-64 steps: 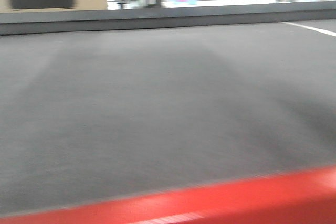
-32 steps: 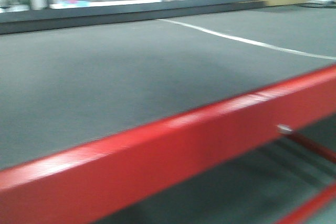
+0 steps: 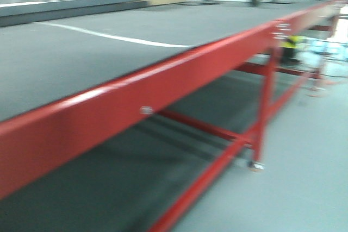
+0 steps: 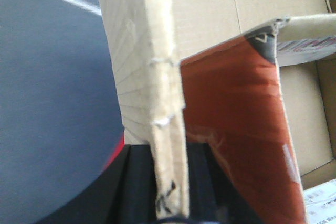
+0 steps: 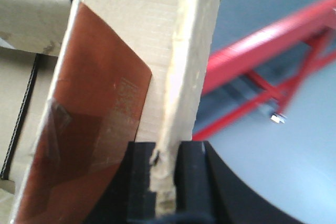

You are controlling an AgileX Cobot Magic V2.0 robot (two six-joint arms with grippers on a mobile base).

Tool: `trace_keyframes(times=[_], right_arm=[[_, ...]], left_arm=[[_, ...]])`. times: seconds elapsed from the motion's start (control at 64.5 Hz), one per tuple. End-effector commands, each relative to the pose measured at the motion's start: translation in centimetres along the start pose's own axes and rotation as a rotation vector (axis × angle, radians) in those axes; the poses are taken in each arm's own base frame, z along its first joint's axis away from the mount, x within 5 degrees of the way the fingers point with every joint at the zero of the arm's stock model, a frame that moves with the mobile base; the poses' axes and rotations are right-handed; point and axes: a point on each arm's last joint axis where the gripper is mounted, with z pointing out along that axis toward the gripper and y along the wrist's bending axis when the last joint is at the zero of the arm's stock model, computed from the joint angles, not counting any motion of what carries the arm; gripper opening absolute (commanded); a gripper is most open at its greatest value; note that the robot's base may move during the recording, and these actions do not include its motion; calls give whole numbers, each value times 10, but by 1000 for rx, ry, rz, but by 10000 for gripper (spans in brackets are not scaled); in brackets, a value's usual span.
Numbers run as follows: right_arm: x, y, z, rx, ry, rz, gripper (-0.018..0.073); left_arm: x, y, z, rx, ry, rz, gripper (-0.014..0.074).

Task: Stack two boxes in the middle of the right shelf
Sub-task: 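Drive the base away from the table holding the boxes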

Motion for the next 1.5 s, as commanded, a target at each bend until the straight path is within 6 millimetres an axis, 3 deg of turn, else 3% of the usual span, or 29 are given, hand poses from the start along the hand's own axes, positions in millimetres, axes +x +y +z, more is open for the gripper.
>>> trace_keyframes(times=[0.0,1.488], right_arm=[[-7,-2,-9,18,-72,-19,-154],[-7,-2,-9,18,-72,-19,-154]], left_arm=[[-6,-3,-12,29,-74,1,-111],[-6,-3,-12,29,-74,1,-111]])
